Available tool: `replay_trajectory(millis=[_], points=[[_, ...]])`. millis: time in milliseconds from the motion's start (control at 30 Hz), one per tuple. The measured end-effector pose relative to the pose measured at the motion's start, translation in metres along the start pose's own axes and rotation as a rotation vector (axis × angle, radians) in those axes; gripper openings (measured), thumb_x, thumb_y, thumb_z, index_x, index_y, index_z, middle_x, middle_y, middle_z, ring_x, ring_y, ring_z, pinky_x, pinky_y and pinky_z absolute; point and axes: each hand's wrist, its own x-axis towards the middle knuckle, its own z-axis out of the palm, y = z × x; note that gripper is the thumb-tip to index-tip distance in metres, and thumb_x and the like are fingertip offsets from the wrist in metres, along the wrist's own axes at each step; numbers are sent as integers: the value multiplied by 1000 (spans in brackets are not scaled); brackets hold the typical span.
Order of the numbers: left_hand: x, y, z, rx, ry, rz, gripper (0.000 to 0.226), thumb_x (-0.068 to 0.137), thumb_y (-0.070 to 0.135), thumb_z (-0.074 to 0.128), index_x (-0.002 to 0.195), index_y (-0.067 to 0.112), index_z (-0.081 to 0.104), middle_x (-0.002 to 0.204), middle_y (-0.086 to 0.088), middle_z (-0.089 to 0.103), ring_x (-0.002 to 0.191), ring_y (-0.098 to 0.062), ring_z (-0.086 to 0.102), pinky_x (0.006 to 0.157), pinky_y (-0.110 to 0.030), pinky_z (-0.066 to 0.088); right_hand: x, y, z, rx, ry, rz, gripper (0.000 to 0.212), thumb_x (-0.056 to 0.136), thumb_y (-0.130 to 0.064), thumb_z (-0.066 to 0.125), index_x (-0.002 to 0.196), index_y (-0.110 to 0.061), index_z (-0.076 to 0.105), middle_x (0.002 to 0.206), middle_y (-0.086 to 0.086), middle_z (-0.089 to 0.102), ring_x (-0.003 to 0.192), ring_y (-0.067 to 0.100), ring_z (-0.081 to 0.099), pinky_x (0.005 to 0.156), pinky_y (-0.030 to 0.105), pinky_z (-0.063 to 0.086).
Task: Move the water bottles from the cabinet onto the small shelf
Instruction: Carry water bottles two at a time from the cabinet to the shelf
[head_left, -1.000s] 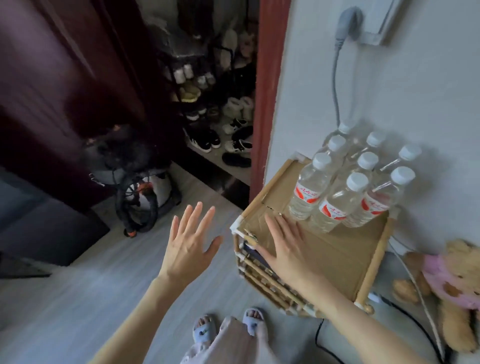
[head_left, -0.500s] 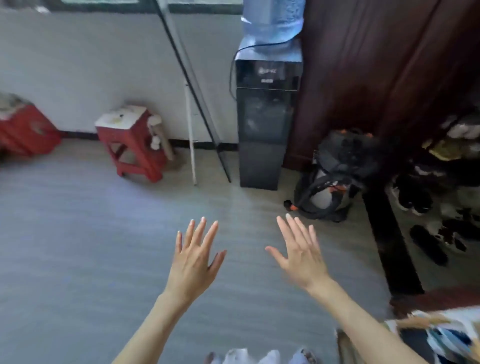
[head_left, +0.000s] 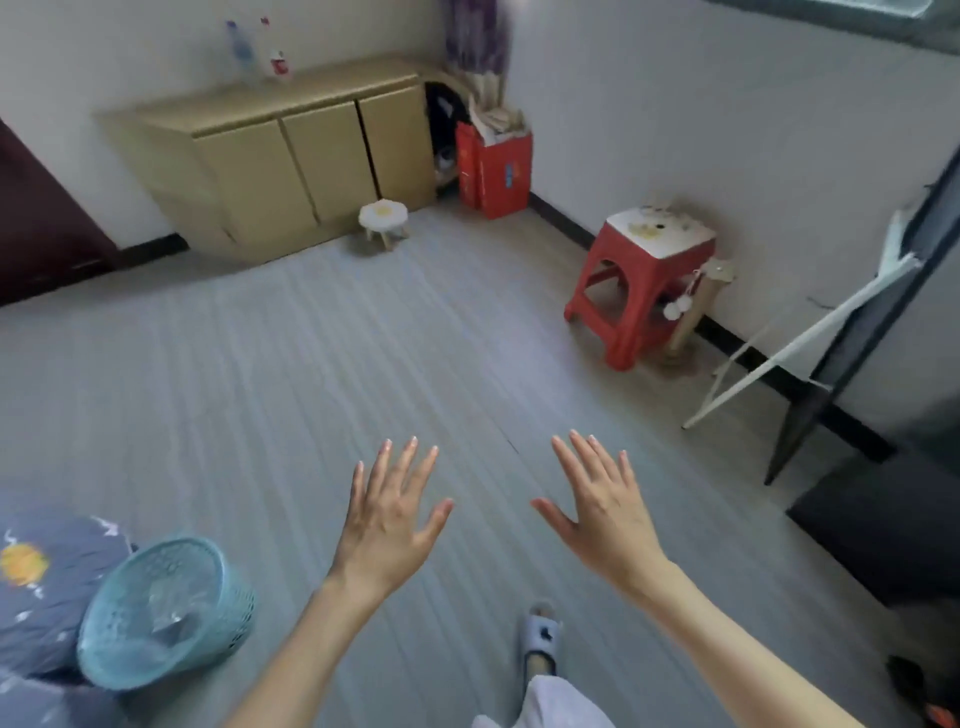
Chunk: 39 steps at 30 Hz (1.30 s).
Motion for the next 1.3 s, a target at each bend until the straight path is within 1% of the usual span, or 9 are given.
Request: replay_trajectory(millis=[67, 233, 367, 467, 700, 867, 967, 1033, 1300], points=[[28, -22, -1, -10, 12, -69, 71, 86, 63, 7, 134, 20, 38, 139, -11, 45, 129, -35, 38, 101, -55, 27, 47, -4, 2, -10, -16, -51, 76, 86, -66, 12, 130, -14, 47, 130, 15, 54, 120, 34, 50, 96, 58, 37], [116, -62, -6, -33, 37, -205, 78, 84, 67, 4, 135, 19, 39, 141, -11, 42, 132, -36, 33, 104, -55, 23, 171, -5, 0, -26, -46, -163, 78, 85, -67, 10, 133, -14, 42, 135, 15, 50, 125, 34, 46, 101, 56, 32], [189, -84, -21, -81, 142, -268, 88, 75, 75, -4, 139, 24, 29, 149, -7, 27, 139, -28, 16, 111, -46, 9, 271, -11, -12, -29, -59, -219, 79, 86, -67, 10, 131, -12, 44, 132, 15, 52, 123, 35, 47, 100, 57, 32], [241, -107, -36, -105, 200, -326, 88, 73, 77, -1, 141, 27, 22, 152, -3, 19, 141, -22, 6, 112, -41, 1, 342, -25, -17, -31, -57, -275, 78, 86, -66, 10, 132, -12, 43, 132, 16, 52, 124, 35, 47, 101, 56, 30], [343, -187, -41, -112, 237, -444, 92, 71, 78, -7, 141, 27, 23, 152, -3, 19, 141, -23, 7, 113, -44, 4, 485, -77, 2, -8, -118, -391, 76, 85, -66, 17, 134, -13, 40, 137, 14, 48, 128, 34, 42, 105, 53, 24], [432, -270, -50, -131, 240, -475, 95, 69, 78, -8, 140, 26, 25, 152, -4, 19, 141, -24, 6, 112, -45, 3, 612, -126, 19, 5, -76, -459, 85, 79, -73, 9, 141, -17, 28, 147, 11, 34, 138, 30, 25, 112, 48, 11], [489, -328, -77, -117, 262, -483, 82, 76, 72, 9, 140, 24, 28, 152, -6, 20, 141, -25, 6, 112, -46, 4, 689, -162, 21, 12, -61, -463, 84, 76, -69, 11, 143, -19, 20, 151, 7, 24, 141, 26, 15, 114, 44, 3], [528, -363, -97, -110, 285, -499, 77, 75, 64, 14, 140, 25, 26, 152, -5, 18, 141, -24, 4, 112, -43, 0, 736, -184, 21, 21, -42, -472, 81, 78, -67, 14, 143, -19, 22, 151, 8, 26, 141, 26, 17, 113, 44, 4], [675, -460, -133, -104, 238, -465, 78, 74, 64, 9, 142, 28, 18, 154, 0, 8, 141, -17, -6, 110, -38, -7, 904, -229, 39, 10, -36, -448, 77, 82, -65, 21, 141, -17, 27, 147, 11, 33, 138, 30, 24, 112, 47, 11]])
